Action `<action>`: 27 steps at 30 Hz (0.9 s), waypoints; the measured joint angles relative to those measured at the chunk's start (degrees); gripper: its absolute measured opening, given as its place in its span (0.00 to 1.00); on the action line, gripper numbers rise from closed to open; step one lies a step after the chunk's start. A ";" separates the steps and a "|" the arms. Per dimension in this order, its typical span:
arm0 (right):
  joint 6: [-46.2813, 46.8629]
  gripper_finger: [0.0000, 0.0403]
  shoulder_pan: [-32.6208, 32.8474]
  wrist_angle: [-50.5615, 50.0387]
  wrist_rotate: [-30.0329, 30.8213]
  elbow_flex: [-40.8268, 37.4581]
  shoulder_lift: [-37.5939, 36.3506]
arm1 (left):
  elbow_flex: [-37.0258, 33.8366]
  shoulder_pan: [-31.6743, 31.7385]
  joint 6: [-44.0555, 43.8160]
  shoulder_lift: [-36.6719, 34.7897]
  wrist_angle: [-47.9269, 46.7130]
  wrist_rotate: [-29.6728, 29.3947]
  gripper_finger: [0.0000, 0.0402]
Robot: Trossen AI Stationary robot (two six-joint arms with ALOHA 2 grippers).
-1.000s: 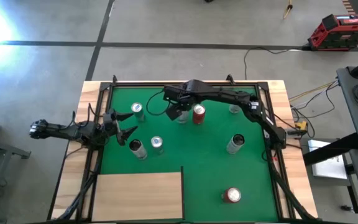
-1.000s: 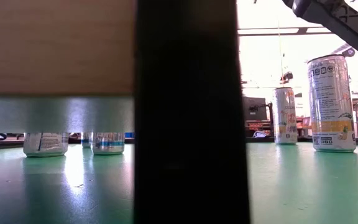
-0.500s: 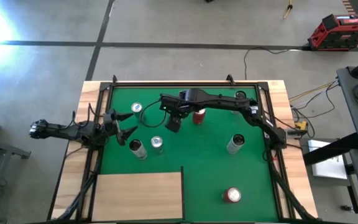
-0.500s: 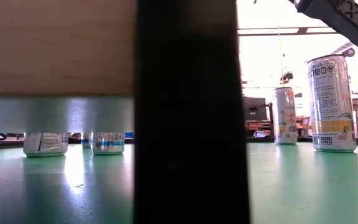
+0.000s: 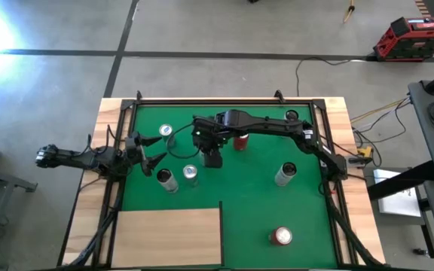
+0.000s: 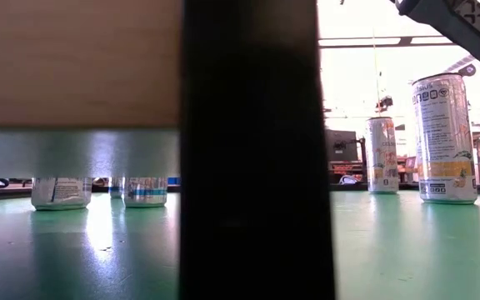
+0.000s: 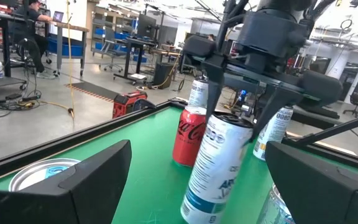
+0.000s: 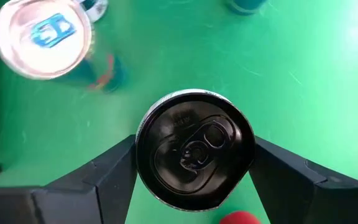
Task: Place canned beverage on shelf
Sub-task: Move the top white and blue soda can to the center of the table
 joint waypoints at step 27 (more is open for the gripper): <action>-8.42 0.66 0.39 2.23 -1.21 -2.38 -0.07 | 0.00 -0.01 0.00 -0.01 0.00 0.00 0.88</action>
